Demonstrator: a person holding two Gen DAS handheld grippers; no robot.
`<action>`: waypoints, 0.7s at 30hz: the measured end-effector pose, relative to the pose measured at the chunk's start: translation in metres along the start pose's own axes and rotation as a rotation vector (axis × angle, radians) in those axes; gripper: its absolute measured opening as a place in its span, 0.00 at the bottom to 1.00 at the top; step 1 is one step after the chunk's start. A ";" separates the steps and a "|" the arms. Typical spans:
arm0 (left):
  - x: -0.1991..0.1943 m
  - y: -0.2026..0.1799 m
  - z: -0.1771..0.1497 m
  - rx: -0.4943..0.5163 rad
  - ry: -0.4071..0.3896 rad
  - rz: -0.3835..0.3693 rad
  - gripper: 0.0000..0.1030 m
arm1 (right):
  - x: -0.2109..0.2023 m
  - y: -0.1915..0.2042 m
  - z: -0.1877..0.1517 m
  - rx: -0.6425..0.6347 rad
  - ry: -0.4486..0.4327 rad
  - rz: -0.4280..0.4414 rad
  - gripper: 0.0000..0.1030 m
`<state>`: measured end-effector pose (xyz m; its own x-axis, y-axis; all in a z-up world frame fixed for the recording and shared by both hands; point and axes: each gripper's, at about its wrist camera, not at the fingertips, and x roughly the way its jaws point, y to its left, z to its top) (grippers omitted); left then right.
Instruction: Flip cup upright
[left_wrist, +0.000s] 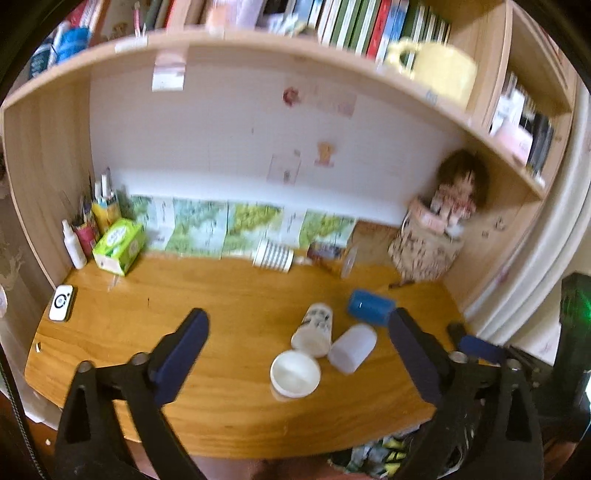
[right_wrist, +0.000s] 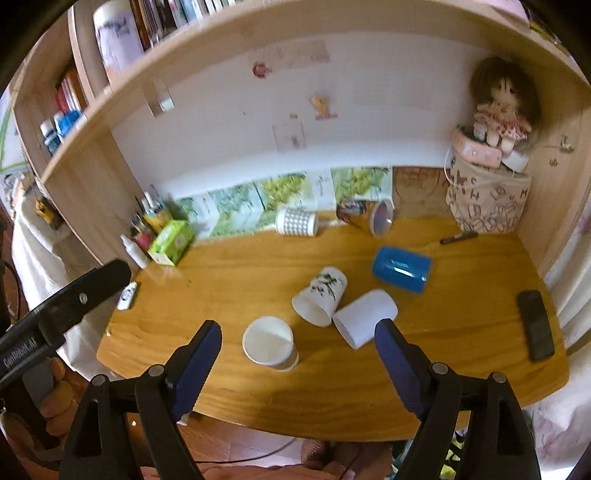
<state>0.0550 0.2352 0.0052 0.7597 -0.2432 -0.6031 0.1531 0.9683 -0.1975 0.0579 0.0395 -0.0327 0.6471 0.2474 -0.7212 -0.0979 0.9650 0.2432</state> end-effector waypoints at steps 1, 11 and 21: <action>-0.004 -0.002 0.002 0.000 -0.022 0.012 0.98 | -0.004 -0.001 0.003 0.004 -0.011 0.012 0.97; -0.033 -0.016 -0.006 0.017 -0.175 0.189 1.00 | -0.042 -0.003 0.000 0.010 -0.173 -0.084 1.00; -0.032 -0.018 -0.024 -0.005 -0.171 0.262 1.00 | -0.064 -0.009 -0.018 0.046 -0.278 -0.075 1.00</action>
<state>0.0132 0.2237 0.0096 0.8683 0.0282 -0.4953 -0.0644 0.9963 -0.0562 0.0035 0.0160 -0.0003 0.8341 0.1364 -0.5345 -0.0120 0.9732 0.2296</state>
